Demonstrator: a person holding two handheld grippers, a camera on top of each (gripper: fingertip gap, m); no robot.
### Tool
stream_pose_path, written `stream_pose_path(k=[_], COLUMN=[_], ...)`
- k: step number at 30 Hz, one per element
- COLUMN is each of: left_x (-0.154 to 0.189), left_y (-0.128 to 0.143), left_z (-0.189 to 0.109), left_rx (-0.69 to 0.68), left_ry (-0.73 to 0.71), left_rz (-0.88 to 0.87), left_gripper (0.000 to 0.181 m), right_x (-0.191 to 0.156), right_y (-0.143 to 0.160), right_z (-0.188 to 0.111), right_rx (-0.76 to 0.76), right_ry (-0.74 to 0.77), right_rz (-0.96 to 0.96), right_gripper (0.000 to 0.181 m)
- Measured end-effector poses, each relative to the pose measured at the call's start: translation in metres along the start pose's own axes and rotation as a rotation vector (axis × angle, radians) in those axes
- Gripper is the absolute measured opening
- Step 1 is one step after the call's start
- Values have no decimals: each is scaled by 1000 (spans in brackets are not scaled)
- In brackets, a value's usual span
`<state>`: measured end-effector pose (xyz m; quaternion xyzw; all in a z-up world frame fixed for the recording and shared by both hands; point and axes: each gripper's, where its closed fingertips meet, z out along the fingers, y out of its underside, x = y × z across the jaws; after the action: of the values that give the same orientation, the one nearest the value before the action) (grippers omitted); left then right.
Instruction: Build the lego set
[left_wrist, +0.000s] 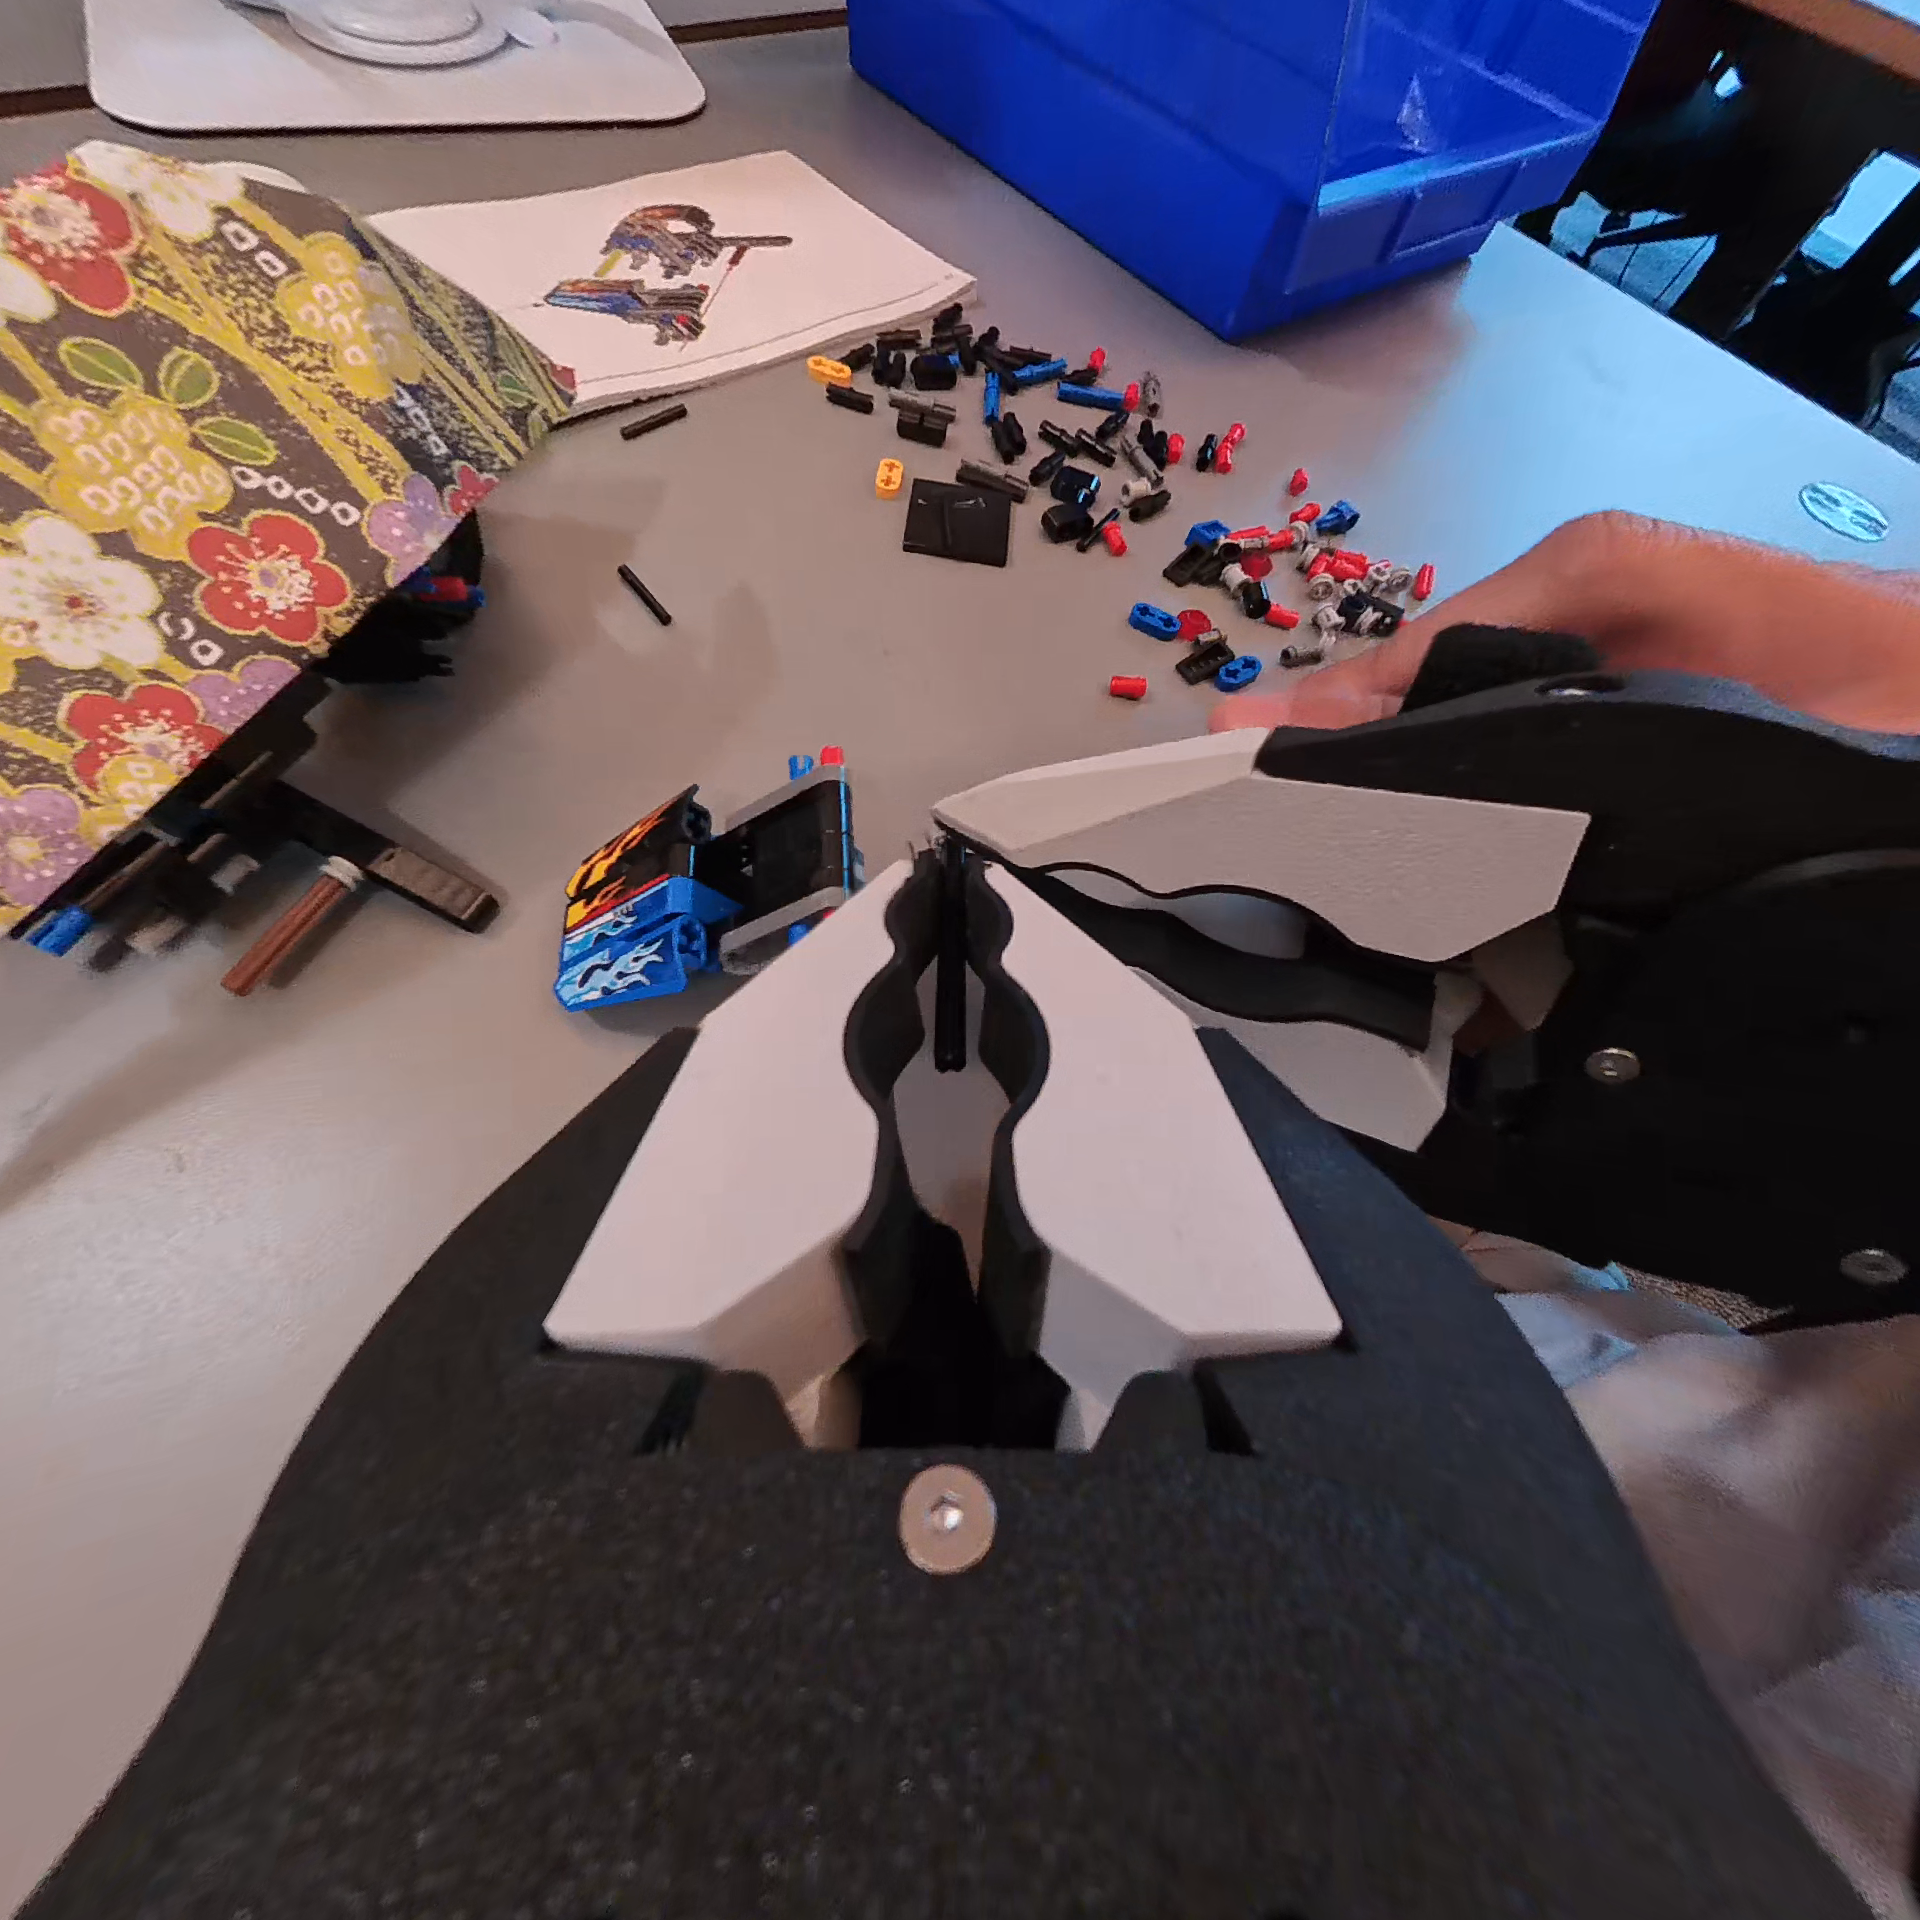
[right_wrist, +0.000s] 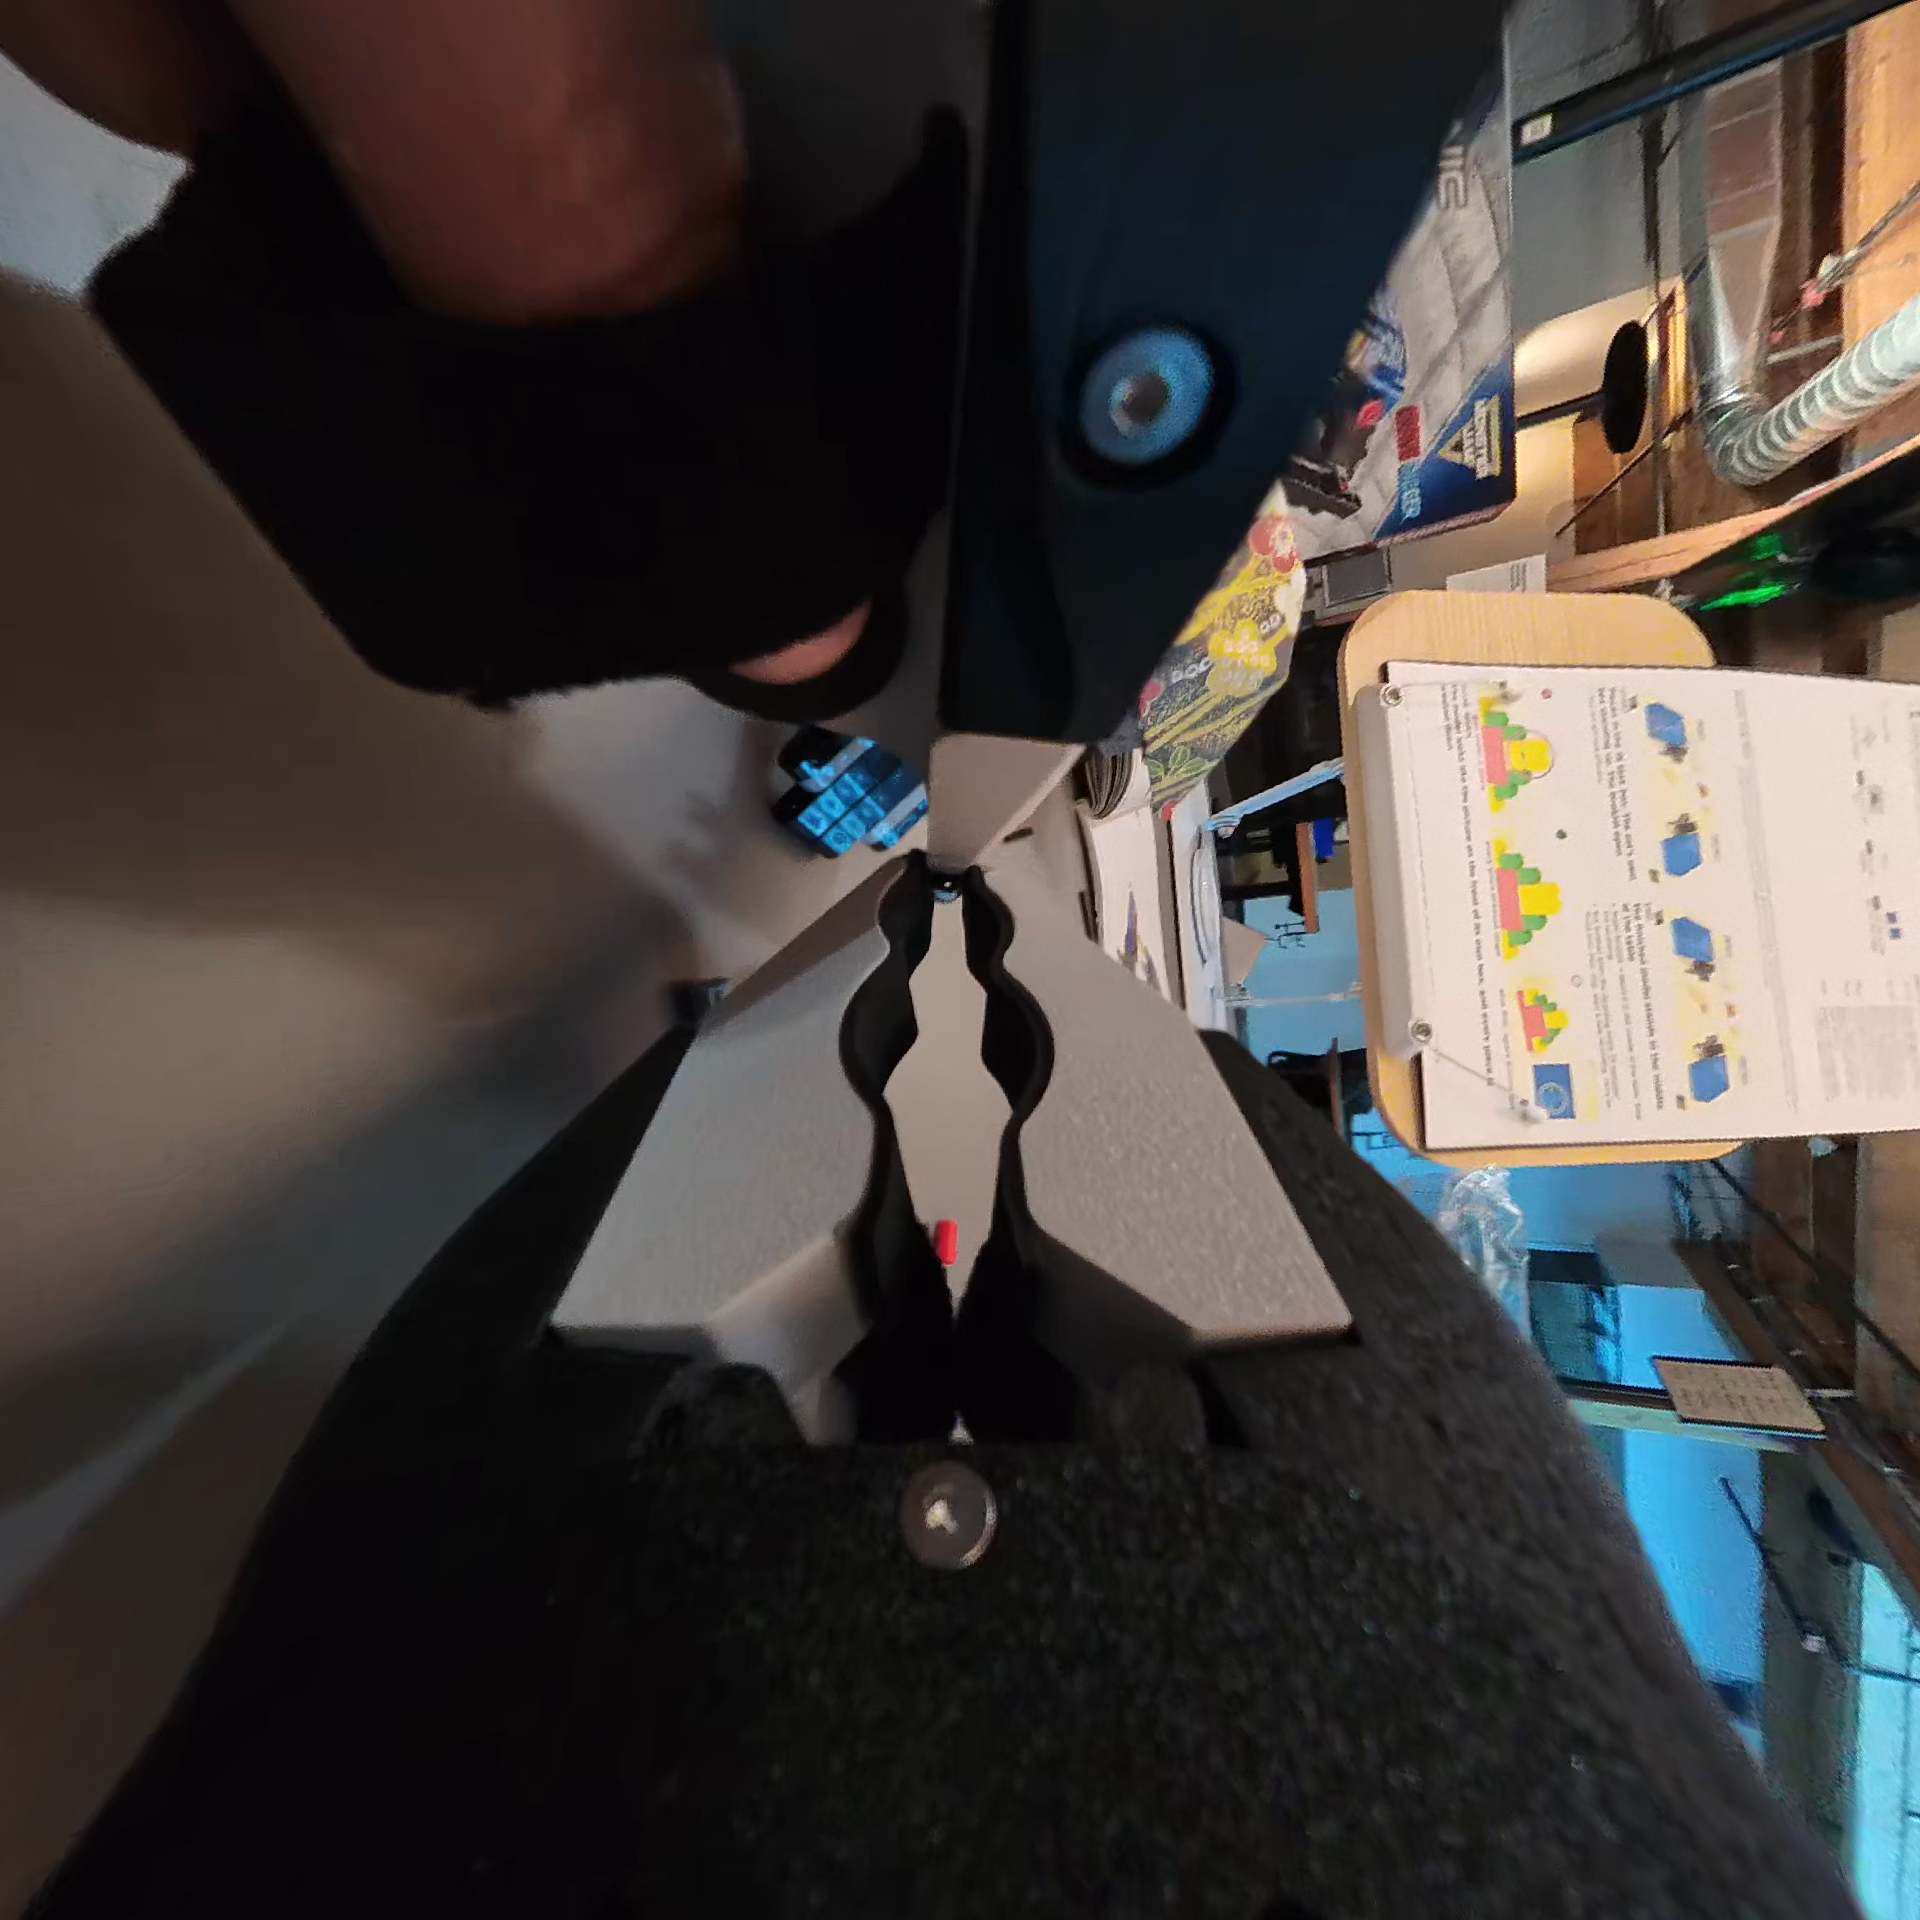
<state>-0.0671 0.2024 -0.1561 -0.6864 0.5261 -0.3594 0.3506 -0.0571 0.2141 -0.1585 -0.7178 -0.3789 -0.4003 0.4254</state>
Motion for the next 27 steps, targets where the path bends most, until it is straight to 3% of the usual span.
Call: stream_pose_path(k=[1, 8, 11, 15, 18, 27], left_x=[1, 8, 2, -12, -15, 2], left_y=[1, -6, -11, 0, 8, 15], left_z=[1, -22, -42, -52, -50, -39], left_rx=[-12, 18, 57, 26, 7, -16], left_ry=[5, 171, 200, 184, 189, 245], left_rz=[10, 45, 104, 163, 159, 219], left_gripper=[2, 2, 2, 2, 2, 2], right_x=[-2, -4, -14, -27, -39, -40], right_y=[2, -5, 16, 42, 47, 53], right_z=[0, -19, -27, -44, -50, -57], right_rx=[3, 103, 27, -60, -85, -24], right_ry=[-29, -340, -540, -725, -785, -757], right_rz=[32, 472, 658, 733, 715, 731], right_gripper=[4, 5, 6, 6, 6, 16])
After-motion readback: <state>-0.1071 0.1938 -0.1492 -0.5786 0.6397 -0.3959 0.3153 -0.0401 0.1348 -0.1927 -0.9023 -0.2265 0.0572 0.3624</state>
